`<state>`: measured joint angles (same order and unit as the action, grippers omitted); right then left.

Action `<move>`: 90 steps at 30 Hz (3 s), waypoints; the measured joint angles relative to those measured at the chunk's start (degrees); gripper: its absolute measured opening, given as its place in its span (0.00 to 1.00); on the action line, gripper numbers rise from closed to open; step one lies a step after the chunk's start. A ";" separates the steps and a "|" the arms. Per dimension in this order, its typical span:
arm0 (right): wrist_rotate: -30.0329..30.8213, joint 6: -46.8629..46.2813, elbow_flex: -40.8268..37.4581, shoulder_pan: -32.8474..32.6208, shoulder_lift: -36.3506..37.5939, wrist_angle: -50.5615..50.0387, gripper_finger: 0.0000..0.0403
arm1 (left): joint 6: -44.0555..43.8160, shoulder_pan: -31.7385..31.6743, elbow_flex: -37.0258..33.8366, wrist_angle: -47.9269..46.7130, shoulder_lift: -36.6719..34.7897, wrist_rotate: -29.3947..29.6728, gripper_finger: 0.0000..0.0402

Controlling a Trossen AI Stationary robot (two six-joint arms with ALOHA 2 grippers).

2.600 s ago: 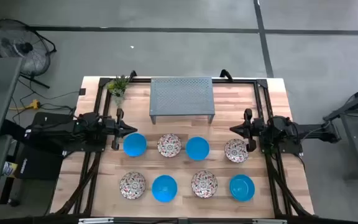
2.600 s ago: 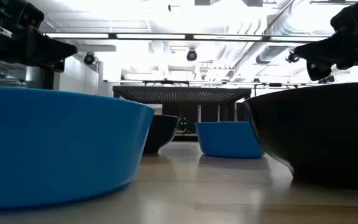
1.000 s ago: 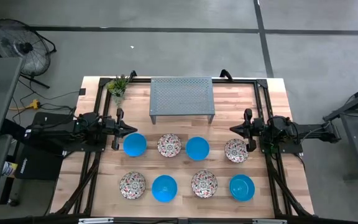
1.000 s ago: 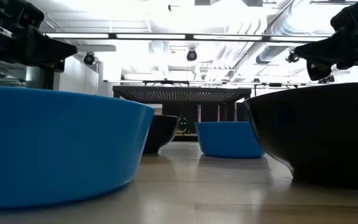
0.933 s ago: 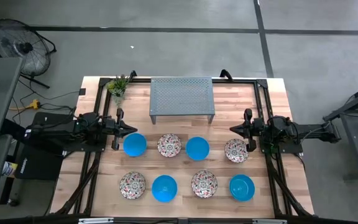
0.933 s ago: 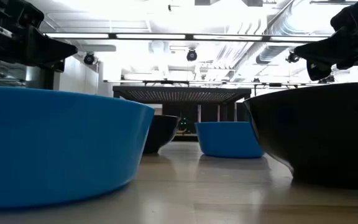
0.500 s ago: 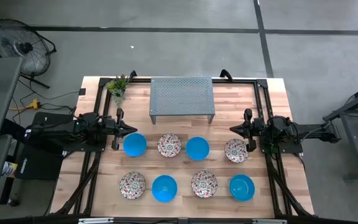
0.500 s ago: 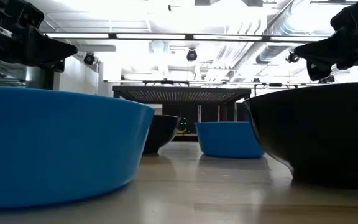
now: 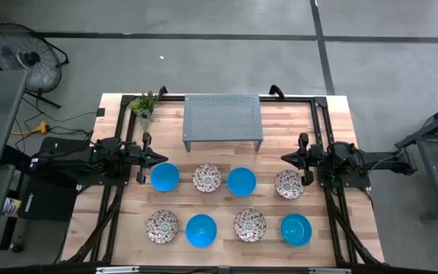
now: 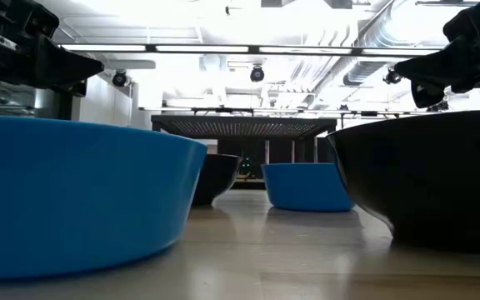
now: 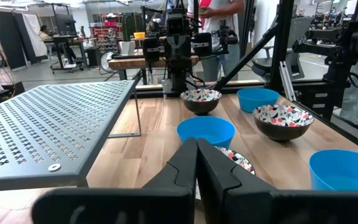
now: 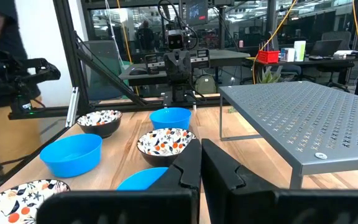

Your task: Pick & Place Mini bowls

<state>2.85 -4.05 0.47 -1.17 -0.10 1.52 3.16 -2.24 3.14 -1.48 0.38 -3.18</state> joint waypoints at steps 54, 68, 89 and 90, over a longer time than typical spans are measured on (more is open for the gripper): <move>0.00 0.00 0.02 0.00 0.00 0.00 0.00 | 0.00 -0.01 0.00 -0.01 0.01 -0.02 0.00; 0.00 0.00 0.00 0.01 0.01 0.01 0.00 | 0.00 0.00 0.00 0.00 0.00 0.00 0.00; 0.24 -2.44 8.77 0.00 -5.87 -2.32 0.00 | 0.00 -0.02 0.00 0.00 0.01 -0.01 0.00; 0.23 -2.51 10.14 0.00 -6.86 -2.98 0.00 | 0.00 -0.02 0.00 -0.01 0.02 0.00 0.00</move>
<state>3.08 -6.56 10.61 -1.17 -6.96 -1.46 3.16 -2.26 3.14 -1.48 0.40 -3.18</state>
